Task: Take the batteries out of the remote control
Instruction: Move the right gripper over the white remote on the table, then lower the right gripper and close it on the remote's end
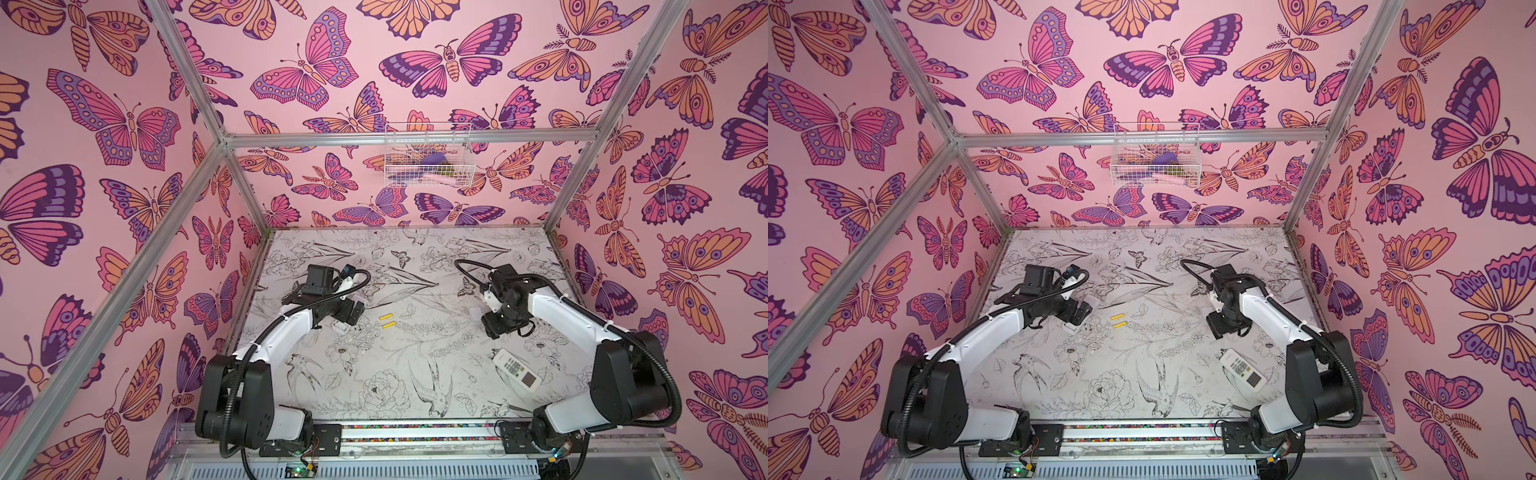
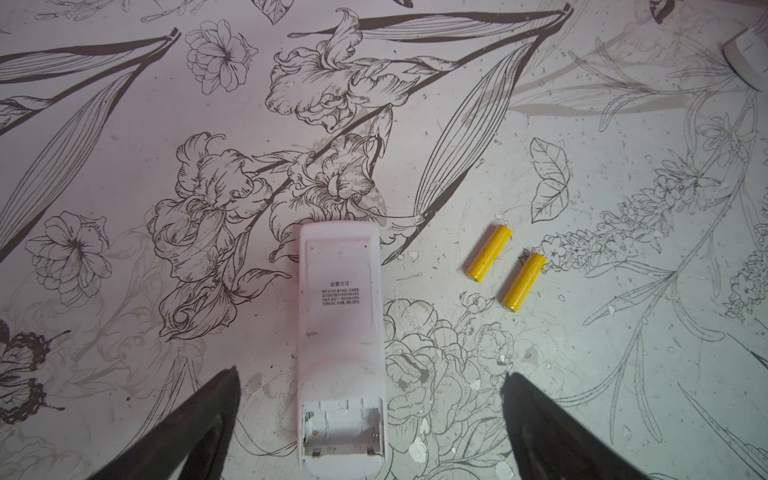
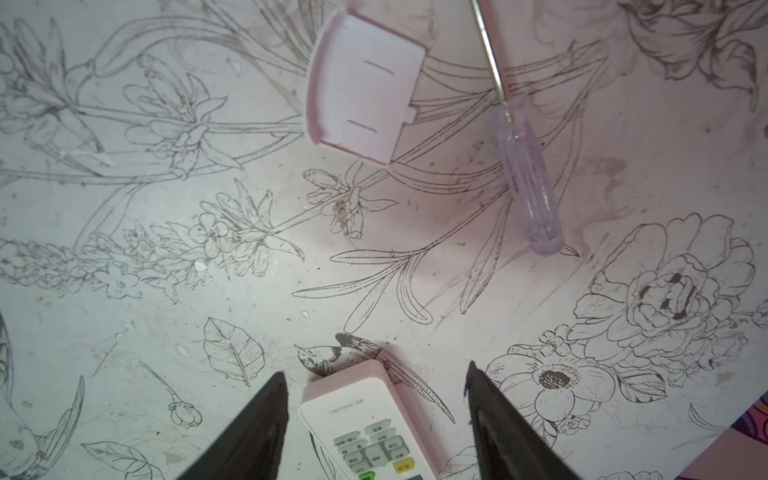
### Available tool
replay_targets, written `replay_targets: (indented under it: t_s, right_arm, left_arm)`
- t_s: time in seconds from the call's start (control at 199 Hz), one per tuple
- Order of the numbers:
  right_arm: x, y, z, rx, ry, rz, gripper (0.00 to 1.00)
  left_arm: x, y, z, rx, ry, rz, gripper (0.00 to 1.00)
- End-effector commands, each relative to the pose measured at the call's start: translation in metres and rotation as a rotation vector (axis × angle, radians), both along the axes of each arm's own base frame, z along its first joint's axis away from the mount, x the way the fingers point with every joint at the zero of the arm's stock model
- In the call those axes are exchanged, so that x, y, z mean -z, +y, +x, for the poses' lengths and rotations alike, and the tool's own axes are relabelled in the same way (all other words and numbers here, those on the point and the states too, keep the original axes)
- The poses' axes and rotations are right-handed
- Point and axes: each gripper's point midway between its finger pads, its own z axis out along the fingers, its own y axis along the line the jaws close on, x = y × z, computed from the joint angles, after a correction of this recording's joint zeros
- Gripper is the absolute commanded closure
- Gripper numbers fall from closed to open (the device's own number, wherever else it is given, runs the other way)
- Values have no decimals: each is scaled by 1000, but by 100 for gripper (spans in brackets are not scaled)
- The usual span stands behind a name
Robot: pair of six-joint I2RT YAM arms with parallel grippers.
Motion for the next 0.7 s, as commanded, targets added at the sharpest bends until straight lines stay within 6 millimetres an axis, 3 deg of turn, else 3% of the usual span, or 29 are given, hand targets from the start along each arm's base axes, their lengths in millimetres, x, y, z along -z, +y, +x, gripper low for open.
replay_targets:
  t_s: [0.0,0.17,0.501,0.562,0.577,0.587,0.697]
  right_arm:
    - [8,10,-23,-171,62,-3,31]
    - [22,19,-42,-290,120,-7,31]
    - [29,4,-51,-307,109,-69,26]
    - [31,4,-53,-313,96,-69,19]
    - [32,3,-53,-316,94,-72,4]
    - [32,3,-54,-317,92,-73,0]
    - [36,-7,-55,-312,63,-119,1]
  left_arm:
    - [-8,1,1,-3,-4,-8,0]
    - [-5,0,2,-1,-5,-11,0]
    - [-6,2,2,-6,1,1,0]
    - [-2,4,3,-7,2,17,0]
    - [-1,4,4,-6,1,17,0]
    - [-1,4,4,-6,-2,16,0]
    - [-5,0,3,-8,4,-13,0]
